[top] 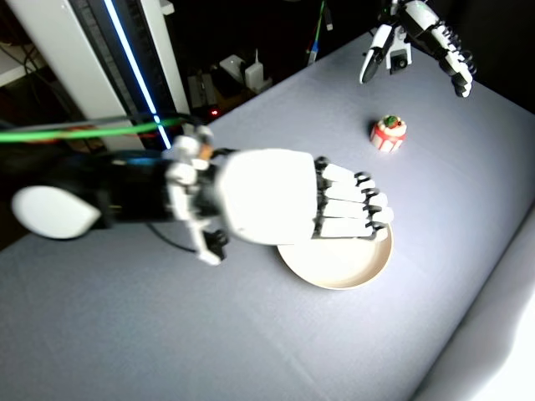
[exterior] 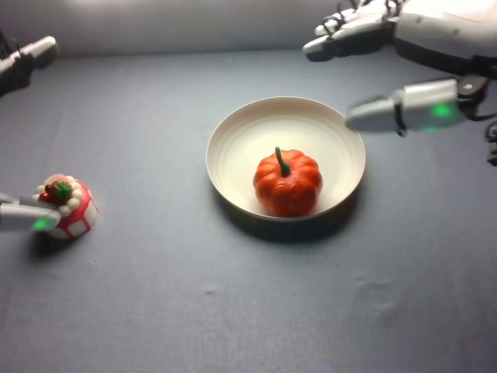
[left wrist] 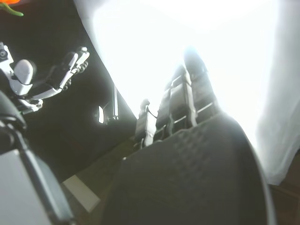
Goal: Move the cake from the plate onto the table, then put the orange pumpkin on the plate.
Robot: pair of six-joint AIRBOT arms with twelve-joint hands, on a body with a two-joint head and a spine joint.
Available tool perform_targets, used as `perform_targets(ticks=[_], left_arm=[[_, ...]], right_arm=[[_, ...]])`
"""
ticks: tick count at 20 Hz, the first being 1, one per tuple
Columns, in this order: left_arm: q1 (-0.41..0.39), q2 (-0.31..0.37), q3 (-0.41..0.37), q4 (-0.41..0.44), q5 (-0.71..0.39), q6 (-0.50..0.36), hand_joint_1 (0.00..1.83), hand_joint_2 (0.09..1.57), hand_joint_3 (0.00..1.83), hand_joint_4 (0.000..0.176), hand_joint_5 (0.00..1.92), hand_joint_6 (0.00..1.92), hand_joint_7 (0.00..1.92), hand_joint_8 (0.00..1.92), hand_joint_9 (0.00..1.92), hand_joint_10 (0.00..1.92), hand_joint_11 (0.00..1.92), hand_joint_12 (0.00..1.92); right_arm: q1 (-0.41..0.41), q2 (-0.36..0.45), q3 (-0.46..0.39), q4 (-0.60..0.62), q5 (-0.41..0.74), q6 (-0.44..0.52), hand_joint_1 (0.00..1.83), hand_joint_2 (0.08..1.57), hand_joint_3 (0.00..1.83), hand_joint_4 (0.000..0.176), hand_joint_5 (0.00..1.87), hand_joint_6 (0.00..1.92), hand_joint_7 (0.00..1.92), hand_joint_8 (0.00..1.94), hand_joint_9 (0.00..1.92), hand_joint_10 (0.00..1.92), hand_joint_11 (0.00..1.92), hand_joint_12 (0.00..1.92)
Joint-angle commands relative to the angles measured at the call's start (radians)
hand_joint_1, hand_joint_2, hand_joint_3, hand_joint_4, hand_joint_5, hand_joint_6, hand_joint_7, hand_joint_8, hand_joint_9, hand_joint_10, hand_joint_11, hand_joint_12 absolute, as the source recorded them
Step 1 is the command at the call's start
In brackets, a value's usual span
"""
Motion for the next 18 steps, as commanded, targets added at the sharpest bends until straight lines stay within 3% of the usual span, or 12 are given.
perform_targets(ticks=[1, 4, 6, 7, 9, 11, 13, 14, 18], left_arm=[[0.008, 0.018, 0.002, -0.077, -0.137, -0.003, 1.04, 0.78, 0.01, 0.176, 0.0, 0.0, 0.0, 0.0, 0.01, 0.0, 0.0, 0.1], [0.084, 0.043, -0.018, -0.144, -0.188, -0.003, 1.01, 0.81, 0.01, 0.176, 0.0, 0.0, 0.0, 0.0, 0.0, 0.0, 0.0, 0.0], [0.129, 0.056, -0.031, -0.184, -0.219, -0.003, 1.01, 0.82, 0.01, 0.176, 0.0, 0.0, 0.0, 0.0, 0.0, 0.0, 0.0, 0.0], [0.139, 0.057, -0.033, -0.194, -0.225, -0.003, 1.0, 0.82, 0.01, 0.176, 0.0, 0.0, 0.0, 0.0, 0.0, 0.0, 0.0, 0.0], [0.179, 0.063, -0.043, -0.225, -0.239, -0.003, 1.01, 0.84, 0.02, 0.176, 0.0, 0.0, 0.0, 0.0, 0.0, 0.0, 0.0, 0.0], [0.258, 0.068, -0.06, -0.29, -0.289, -0.003, 1.0, 0.84, 0.02, 0.176, 0.0, 0.0, 0.0, 0.0, 0.0, 0.0, 0.0, 0.0], [0.333, 0.07, -0.072, -0.358, -0.34, -0.003, 1.0, 0.86, 0.02, 0.176, 0.0, 0.0, 0.0, 0.0, 0.0, 0.0, 0.0, 0.0], [0.361, 0.075, -0.079, -0.386, -0.351, -0.003, 1.0, 0.88, 0.03, 0.176, 0.0, 0.0, 0.0, 0.0, 0.0, 0.0, 0.0, 0.0], [0.393, 0.079, -0.084, -0.443, -0.352, -0.003, 1.04, 0.92, 0.03, 0.176, 0.0, 0.0, 0.0, 0.0, 0.0, 0.0, 0.0, 0.0]], right_arm=[[0.026, 0.021, -0.006, 0.032, 0.107, -0.011, 0.6, 1.06, 0.0, 0.0, 0.45, 0.0, 0.35, 0.0, 0.31, 0.0, 0.0, 0.68], [0.05, 0.101, -0.064, 0.039, 0.076, -0.088, 0.61, 1.02, 0.0, 0.0, 0.5, 0.0, 0.4, 0.0, 0.35, 0.01, 0.0, 0.83], [0.063, 0.154, -0.106, 0.042, 0.048, -0.142, 0.64, 1.04, 0.0, 0.0, 0.49, 0.0, 0.36, 0.0, 0.29, 0.0, 0.0, 0.63], [0.069, 0.172, -0.121, 0.042, 0.031, -0.157, 0.69, 1.04, 0.0, 0.0, 0.5, 0.0, 0.37, 0.0, 0.29, 0.0, 0.0, 0.65], [0.07, 0.186, -0.136, 0.042, 0.0, -0.175, 0.78, 1.02, 0.0, 0.0, 0.55, 0.01, 0.47, 0.01, 0.37, 0.02, 0.0, 0.85], [0.07, 0.194, -0.139, 0.052, -0.033, -0.2, 0.85, 1.07, 0.01, 0.0, 0.54, 0.0, 0.47, 0.0, 0.37, 0.01, 0.0, 0.88], [0.044, 0.22, -0.156, 0.141, -0.036, -0.265, 0.8, 1.1, 0.01, 0.0, 0.51, 0.0, 0.46, 0.0, 0.35, 0.0, 0.0, 0.9], [0.037, 0.236, -0.168, 0.176, -0.027, -0.297, 0.81, 1.1, 0.01, 0.0, 0.52, 0.0, 0.45, 0.0, 0.34, 0.0, 0.0, 0.81], [0.019, 0.335, -0.221, 0.331, 0.051, -0.418, 0.75, 1.12, 0.0, 0.0, 0.52, 0.0, 0.49, 0.0, 0.4, 0.0, 0.0, 0.89]])
